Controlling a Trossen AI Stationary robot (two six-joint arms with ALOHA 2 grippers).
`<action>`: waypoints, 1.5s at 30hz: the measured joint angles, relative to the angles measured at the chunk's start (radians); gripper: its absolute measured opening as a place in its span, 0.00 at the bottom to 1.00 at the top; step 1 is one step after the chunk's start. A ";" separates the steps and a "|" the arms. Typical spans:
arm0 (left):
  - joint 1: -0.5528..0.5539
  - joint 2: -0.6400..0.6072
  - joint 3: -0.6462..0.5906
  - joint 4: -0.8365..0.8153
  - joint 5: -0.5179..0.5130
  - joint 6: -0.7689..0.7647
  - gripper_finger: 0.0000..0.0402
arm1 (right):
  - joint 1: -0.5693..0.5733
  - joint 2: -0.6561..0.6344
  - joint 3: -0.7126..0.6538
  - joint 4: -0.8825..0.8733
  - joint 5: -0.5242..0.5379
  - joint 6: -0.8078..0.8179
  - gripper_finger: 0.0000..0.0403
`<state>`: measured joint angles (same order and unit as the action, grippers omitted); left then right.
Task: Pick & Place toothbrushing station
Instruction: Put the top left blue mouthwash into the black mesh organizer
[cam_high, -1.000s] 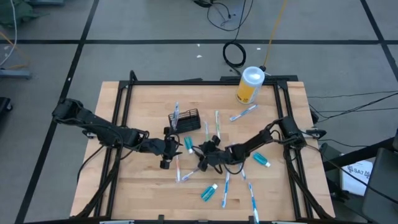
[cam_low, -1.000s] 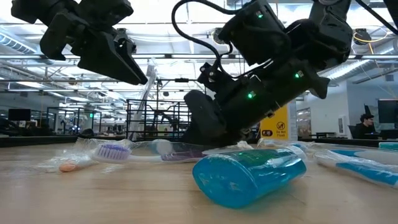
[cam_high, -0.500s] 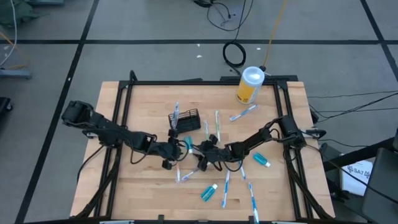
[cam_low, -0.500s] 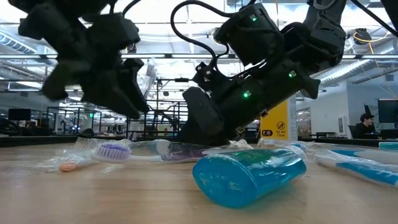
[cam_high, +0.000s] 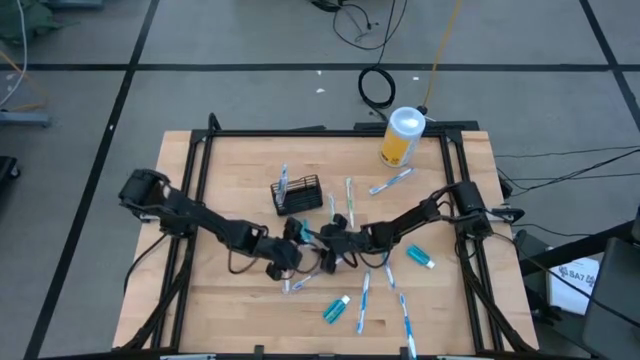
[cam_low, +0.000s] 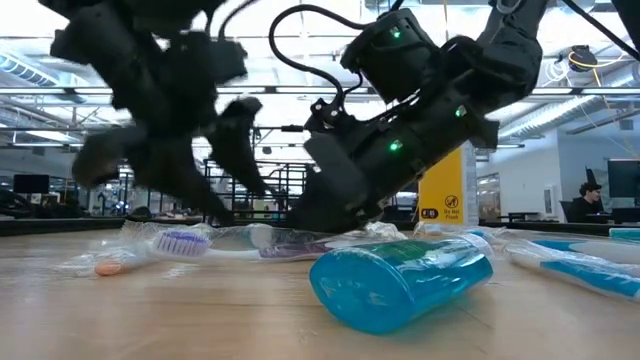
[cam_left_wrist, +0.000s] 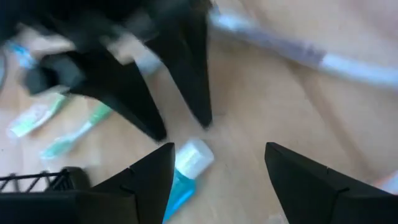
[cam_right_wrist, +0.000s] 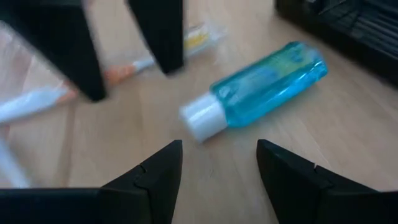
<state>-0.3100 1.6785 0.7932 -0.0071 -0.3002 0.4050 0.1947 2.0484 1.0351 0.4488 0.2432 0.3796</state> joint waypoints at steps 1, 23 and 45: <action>-0.001 0.021 0.012 -0.007 -0.023 0.034 0.63 | 0.000 -0.011 0.000 -0.023 -0.022 -0.004 0.49; 0.052 0.278 0.435 -0.551 -0.016 0.446 0.62 | 0.013 -0.187 -0.056 -0.292 -0.090 -0.051 0.49; 0.112 0.282 0.436 -0.583 0.098 0.381 0.31 | 0.017 -0.229 -0.092 -0.401 -0.117 -0.028 0.49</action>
<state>-0.1982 1.9610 1.2297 -0.5900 -0.2019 0.7862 0.2115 1.8194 0.9432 0.0479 0.1264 0.3515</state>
